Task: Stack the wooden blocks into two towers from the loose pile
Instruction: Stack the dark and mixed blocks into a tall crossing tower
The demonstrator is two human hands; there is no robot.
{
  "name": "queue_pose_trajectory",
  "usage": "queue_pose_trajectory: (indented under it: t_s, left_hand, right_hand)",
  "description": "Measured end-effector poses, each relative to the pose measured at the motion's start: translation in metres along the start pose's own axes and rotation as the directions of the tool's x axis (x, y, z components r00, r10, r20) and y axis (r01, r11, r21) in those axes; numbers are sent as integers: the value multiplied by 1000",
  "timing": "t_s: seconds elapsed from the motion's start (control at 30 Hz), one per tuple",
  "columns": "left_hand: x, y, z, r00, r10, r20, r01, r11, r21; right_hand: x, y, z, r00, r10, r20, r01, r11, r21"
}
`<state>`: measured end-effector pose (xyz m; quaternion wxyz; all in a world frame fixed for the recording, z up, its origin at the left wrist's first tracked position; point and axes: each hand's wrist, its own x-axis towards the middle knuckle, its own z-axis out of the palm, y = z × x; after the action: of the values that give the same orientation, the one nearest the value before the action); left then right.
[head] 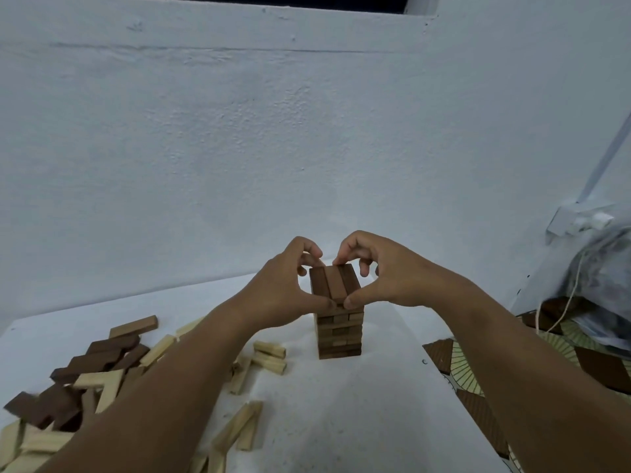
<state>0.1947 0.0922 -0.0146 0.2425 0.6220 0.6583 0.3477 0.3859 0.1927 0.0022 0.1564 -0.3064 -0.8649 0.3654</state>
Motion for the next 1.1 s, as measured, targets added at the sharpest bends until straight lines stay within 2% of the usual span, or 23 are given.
queue_pose_trajectory:
  t_s: [0.47, 0.7, 0.9, 1.1]
  left_hand:
    - [1, -9, 4, 999, -38, 39, 36, 999, 34]
    - [-3, -11, -1, 995, -20, 95, 13, 998, 68]
    - [-15, -15, -18, 999, 3, 37, -5, 999, 53]
    - [-50, -19, -47, 994, 18, -111, -9, 996, 86]
  right_hand:
    - [2, 9, 2, 999, 6, 34, -5, 999, -37]
    - [-3, 7, -1, 1000, 12, 6, -11, 998, -65]
    - [-5, -7, 0, 999, -10, -43, 6, 996, -93]
    - [-9, -44, 33, 973, -79, -216, 76, 997, -24]
